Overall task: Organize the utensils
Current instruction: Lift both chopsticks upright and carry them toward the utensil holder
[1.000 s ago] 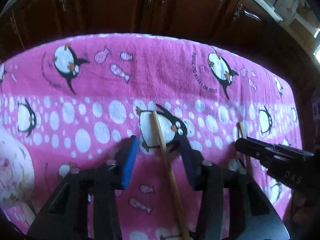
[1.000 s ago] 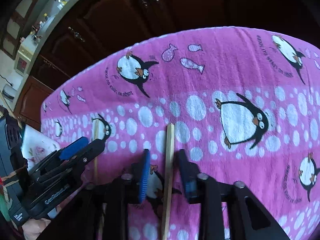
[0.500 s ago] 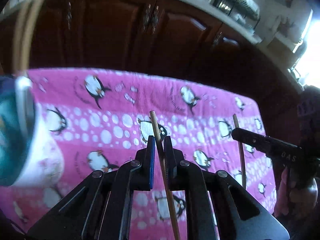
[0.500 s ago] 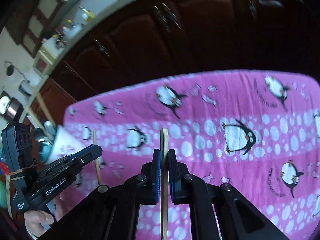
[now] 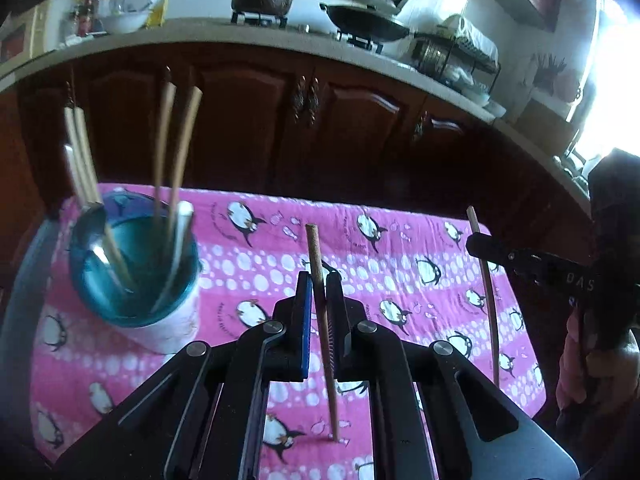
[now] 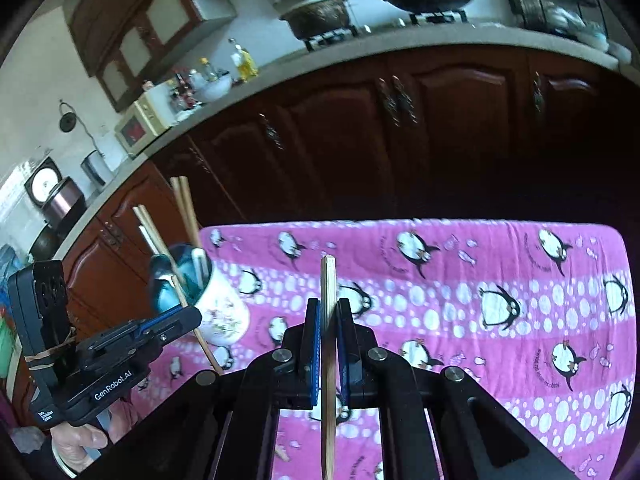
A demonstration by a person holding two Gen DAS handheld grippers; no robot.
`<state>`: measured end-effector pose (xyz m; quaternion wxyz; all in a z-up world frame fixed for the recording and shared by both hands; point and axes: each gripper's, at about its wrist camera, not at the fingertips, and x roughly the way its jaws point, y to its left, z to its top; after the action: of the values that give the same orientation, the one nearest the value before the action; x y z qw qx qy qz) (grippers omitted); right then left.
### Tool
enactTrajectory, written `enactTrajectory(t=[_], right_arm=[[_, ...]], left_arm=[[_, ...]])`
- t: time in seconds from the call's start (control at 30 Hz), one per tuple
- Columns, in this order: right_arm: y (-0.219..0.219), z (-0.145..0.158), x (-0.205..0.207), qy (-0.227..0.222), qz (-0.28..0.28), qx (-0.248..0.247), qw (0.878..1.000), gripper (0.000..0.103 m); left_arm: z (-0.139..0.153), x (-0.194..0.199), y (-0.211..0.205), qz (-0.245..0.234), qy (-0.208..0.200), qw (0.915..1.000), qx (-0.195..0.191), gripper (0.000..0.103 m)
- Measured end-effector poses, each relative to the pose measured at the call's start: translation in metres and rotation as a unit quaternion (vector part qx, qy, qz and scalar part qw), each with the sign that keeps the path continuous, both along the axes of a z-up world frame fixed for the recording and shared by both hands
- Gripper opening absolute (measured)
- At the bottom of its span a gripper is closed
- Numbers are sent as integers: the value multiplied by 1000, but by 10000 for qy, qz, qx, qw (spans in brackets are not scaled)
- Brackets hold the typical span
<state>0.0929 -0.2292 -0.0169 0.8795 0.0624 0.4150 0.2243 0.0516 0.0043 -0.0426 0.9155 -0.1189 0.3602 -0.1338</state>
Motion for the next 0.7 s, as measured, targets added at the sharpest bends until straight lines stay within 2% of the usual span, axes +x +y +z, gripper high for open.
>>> enactTrajectory(t=[0.27, 0.53, 0.7], right_arm=[[31, 32, -8, -264, 334, 365, 9984, 7], [67, 48, -7, -407, 643, 595, 9953, 7], [85, 51, -3, -436, 751, 606, 9944, 7]], left_arm=[[27, -28, 35, 171, -311, 9994, -6, 5], [56, -44, 74, 374, -535, 9978, -82, 5], [47, -41, 78, 414, -347, 9983, -200, 5]])
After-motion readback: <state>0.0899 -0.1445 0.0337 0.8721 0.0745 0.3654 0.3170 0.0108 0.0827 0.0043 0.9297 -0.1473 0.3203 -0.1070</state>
